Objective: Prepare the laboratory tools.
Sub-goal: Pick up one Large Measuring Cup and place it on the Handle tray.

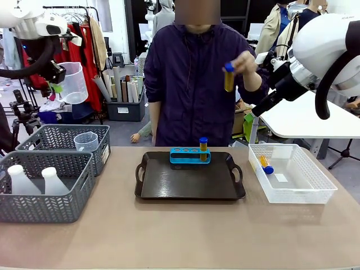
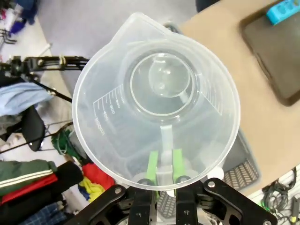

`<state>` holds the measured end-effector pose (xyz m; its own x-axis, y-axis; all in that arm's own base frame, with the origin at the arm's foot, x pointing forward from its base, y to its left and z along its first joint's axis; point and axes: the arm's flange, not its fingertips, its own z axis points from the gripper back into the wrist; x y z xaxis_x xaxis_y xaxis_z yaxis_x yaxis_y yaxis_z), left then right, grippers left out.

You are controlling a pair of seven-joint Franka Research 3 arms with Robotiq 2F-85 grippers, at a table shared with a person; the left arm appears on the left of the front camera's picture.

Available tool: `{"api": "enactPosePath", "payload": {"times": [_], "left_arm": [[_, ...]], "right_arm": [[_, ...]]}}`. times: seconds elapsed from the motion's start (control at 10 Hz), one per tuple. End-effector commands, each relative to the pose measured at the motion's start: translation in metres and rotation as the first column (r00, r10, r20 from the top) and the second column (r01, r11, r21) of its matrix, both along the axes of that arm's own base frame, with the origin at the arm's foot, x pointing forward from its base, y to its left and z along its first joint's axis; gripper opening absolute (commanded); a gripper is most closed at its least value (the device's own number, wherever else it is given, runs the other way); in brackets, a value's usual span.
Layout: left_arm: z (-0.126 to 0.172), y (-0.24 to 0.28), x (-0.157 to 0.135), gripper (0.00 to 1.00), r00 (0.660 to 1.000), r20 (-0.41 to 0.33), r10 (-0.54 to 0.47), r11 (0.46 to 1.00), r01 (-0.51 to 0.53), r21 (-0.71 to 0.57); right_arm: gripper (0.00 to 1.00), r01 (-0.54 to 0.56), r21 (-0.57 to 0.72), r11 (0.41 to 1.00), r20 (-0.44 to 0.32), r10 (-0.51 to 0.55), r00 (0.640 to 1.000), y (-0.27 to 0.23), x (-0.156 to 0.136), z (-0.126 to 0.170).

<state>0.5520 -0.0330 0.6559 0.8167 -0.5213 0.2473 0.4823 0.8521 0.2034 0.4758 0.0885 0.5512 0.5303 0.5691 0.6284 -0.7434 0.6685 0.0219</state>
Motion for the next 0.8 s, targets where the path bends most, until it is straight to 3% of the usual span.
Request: {"api": "enactPosePath", "payload": {"times": [0.0, 0.3, 0.7], "left_arm": [[-0.001, -0.027, 0.001, 0.00, 0.991, -0.047, -0.127, 0.992, 0.127, 0.003], [0.001, -0.086, 0.013, 0.00, 0.939, -0.069, -0.337, 0.941, 0.337, -0.011], [-0.007, -0.196, 0.010, 0.00, 0.757, -0.118, -0.643, 0.763, 0.646, -0.018]], "right_arm": [[1.00, 0.000, 0.005, 1.000, -0.001, 0.000, 1.000, -0.001, 0.000, 0.000], [1.00, 0.000, 0.005, 1.000, -0.001, 0.000, 1.000, -0.001, 0.000, 0.000], [1.00, 0.000, 0.005, 1.000, -0.001, 0.000, 1.000, -0.001, 0.000, 0.000]]}}
